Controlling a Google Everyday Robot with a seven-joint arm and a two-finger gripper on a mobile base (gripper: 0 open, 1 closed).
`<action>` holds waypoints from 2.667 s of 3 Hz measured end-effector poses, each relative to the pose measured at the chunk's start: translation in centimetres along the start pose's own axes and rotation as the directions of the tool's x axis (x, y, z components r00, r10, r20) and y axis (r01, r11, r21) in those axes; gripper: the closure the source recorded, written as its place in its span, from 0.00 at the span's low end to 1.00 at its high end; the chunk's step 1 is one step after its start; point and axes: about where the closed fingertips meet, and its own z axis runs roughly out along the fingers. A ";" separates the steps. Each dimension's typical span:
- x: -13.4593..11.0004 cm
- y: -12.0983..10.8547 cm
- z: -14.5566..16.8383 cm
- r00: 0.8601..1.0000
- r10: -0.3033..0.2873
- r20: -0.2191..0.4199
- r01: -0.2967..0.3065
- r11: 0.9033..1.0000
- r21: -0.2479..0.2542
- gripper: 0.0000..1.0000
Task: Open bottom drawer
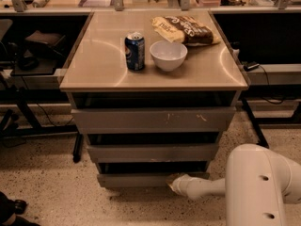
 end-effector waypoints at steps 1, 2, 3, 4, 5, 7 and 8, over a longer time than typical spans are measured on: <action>0.0 0.0 0.0 1.000 0.000 0.000 0.000 1.000 0.000 0.43; 0.0 0.0 0.0 1.000 0.000 0.000 0.000 1.000 0.000 0.20; 0.0 0.0 0.0 1.000 0.000 0.000 0.000 1.000 0.000 0.00; 0.0 0.0 0.0 1.000 0.000 0.000 0.000 1.000 0.000 0.00; 0.3 -0.4 1.4 0.998 -0.054 -0.038 0.054 0.998 0.019 0.00; -0.4 -0.8 5.8 0.972 -0.191 -0.135 0.193 0.981 0.005 0.00; -0.4 -0.8 5.8 0.972 -0.191 -0.135 0.193 0.981 0.004 0.00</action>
Offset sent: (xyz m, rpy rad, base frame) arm 0.0000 0.0000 0.0000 0.0000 0.0000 0.0000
